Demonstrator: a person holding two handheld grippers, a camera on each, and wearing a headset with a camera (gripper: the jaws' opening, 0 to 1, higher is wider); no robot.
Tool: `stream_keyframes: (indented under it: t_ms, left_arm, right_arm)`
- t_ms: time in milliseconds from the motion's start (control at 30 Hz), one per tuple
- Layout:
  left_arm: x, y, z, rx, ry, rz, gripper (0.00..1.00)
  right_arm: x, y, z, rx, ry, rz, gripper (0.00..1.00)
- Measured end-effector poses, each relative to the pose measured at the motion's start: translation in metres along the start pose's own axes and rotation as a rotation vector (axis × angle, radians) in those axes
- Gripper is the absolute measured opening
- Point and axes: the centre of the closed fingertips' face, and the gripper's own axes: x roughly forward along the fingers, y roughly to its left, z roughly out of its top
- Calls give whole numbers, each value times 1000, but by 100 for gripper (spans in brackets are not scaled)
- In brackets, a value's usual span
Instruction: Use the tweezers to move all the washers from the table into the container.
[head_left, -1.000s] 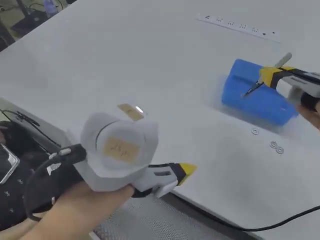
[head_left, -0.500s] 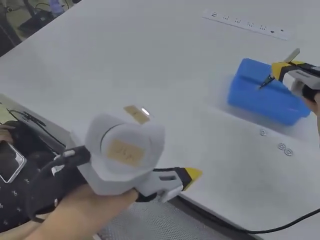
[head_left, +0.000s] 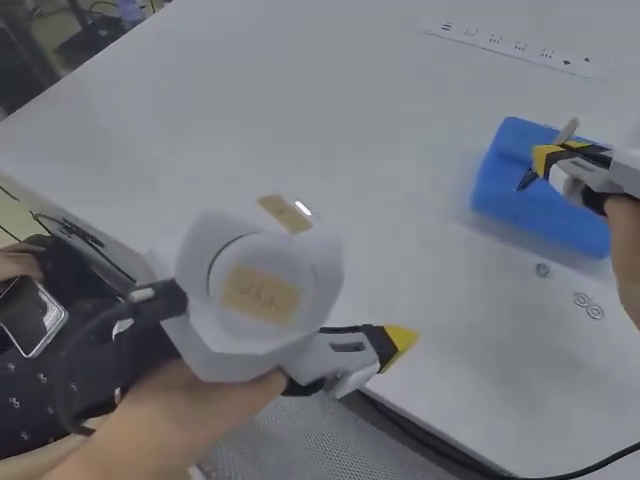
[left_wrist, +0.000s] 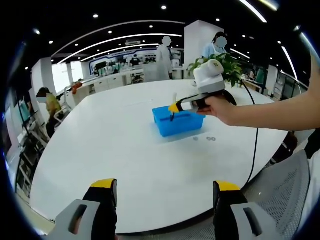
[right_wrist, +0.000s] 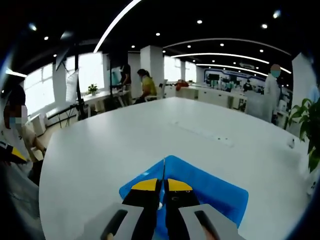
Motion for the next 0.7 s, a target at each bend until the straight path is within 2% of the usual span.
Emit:
stream_keyframes:
  t_ms: [200,467,633,700]
  left_arm:
    - [-1,0,-2,4,9,3,80]
    - [1,-3,0,3,9,0,80]
    - [2,-5,1,6,9,-5,80]
    - [1,-5,2,5,7,-5,80]
  right_arm:
    - [0,-1,-6,-14,13,-4,0]
    - [0,0,-7,-40,0,-6,1]
    - [-1,1,-6,-16,10,-2,2]
    - [-5,-2,-1,-11,-4,-10,2]
